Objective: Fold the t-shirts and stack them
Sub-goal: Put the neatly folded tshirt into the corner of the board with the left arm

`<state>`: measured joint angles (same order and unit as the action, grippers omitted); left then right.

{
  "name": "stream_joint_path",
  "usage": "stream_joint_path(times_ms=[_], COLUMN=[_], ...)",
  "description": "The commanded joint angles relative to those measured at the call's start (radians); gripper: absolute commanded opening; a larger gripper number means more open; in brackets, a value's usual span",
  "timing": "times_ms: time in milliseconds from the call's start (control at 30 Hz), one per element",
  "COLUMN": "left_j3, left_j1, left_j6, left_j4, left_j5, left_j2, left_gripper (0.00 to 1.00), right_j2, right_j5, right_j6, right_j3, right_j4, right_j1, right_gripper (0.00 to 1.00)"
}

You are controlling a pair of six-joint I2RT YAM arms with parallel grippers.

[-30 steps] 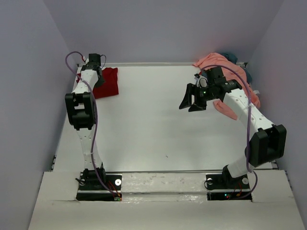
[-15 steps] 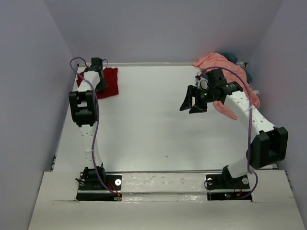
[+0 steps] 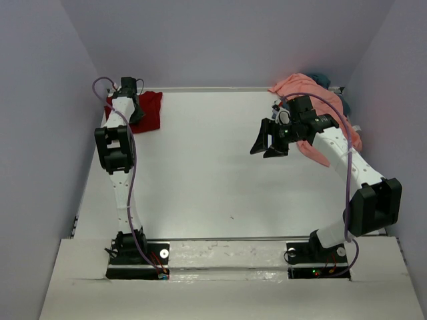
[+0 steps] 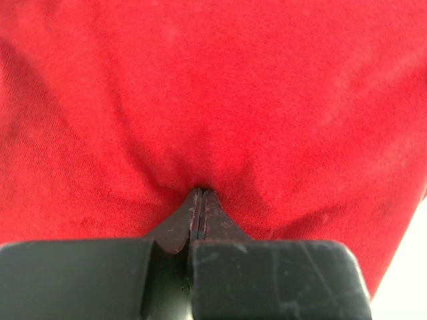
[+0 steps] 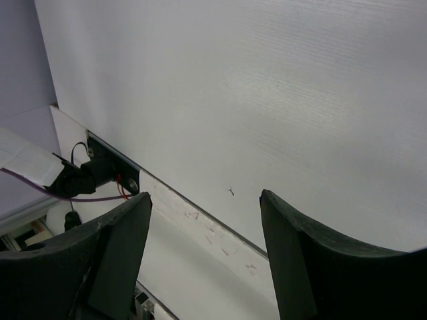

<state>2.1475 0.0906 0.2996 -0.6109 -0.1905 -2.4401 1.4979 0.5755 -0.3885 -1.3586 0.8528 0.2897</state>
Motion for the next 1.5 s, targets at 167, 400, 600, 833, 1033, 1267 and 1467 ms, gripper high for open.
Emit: stream_joint_path(times_ms=[167,400,600,833,1033,1267,1467], left_j3=[0.078,0.121,0.138,0.15,0.161,0.163,0.068], left_j1=[0.058,0.069,0.067,0.067,0.067,0.067,0.066], left_j6=[-0.048,-0.066,-0.079,-0.073,-0.074,-0.066,-0.07], left_j4=[-0.046,-0.032,-0.003,0.02,0.042,0.034,0.062], left_j5=[-0.038,-0.032,0.002,0.046,0.056,0.137,0.096], left_j2=[-0.057,-0.073,-0.086,-0.111,-0.125,-0.085,0.106], left_gripper=[0.0,0.0,0.0,0.0,0.0,0.0,0.12], right_j2=[-0.01,-0.007,-0.008,-0.013,-0.018,-0.01,0.002], right_j5=[0.0,0.0,-0.002,-0.005,-0.009,-0.008,0.003], right_j6=[0.005,0.005,0.005,0.005,0.011,0.008,0.004], right_j3=[-0.02,-0.02,-0.025,-0.022,-0.023,-0.023,-0.019], right_j4=[-0.032,-0.031,-0.031,-0.031,-0.021,-0.023,-0.043], right_j1=[0.011,0.011,0.011,0.011,0.011,0.011,0.011], right_gripper=[0.72,0.72,0.72,0.72,0.72,0.72,0.72])
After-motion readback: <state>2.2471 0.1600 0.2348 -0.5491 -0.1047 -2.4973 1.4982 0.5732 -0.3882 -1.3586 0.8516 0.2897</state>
